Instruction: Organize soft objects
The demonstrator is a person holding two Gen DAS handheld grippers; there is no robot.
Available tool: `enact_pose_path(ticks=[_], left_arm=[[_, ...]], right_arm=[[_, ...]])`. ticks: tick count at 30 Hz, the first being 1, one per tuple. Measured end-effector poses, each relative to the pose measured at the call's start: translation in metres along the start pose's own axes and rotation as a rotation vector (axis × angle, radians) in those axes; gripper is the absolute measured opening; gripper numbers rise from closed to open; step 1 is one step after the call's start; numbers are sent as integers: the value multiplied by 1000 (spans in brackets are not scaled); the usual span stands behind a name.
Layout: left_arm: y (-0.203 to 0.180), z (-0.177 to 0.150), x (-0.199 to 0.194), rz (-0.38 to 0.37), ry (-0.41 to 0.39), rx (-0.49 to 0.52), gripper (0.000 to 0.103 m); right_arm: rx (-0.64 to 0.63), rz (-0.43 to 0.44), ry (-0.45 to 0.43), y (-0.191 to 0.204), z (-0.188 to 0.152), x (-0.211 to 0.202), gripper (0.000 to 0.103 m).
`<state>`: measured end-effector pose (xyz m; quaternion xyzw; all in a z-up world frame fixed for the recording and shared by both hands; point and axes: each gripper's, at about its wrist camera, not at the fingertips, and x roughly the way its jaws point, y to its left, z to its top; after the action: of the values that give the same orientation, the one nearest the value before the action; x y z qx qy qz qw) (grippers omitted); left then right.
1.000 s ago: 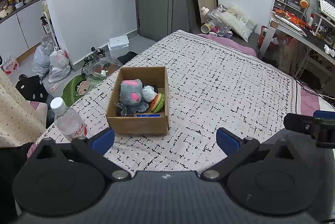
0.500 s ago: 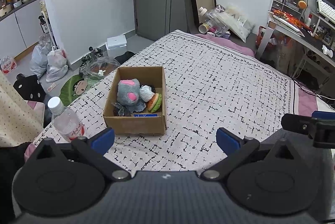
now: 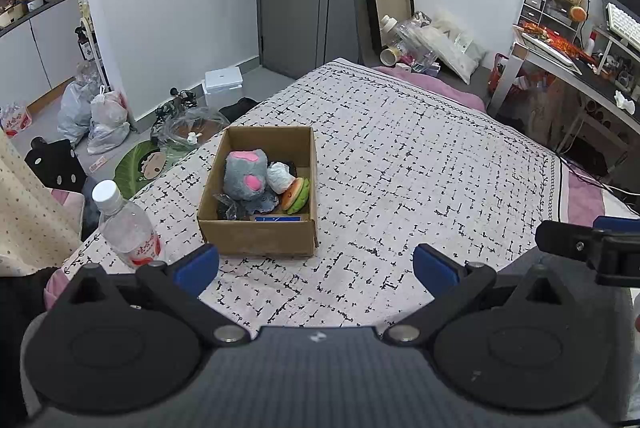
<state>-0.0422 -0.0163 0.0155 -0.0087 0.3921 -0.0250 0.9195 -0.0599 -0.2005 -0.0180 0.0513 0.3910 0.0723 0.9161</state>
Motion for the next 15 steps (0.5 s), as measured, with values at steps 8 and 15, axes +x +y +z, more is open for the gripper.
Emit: enact_pose_path(ticks=[8,15], left_arm=[[0,0,-3,-4,-6,-1,102],[-1,0,-6,-9,-14,3,102]], right_arm=[[-4,-1,-12,2,-1,-4,103],[-1,-4,-12,3,-2,-5,103]])
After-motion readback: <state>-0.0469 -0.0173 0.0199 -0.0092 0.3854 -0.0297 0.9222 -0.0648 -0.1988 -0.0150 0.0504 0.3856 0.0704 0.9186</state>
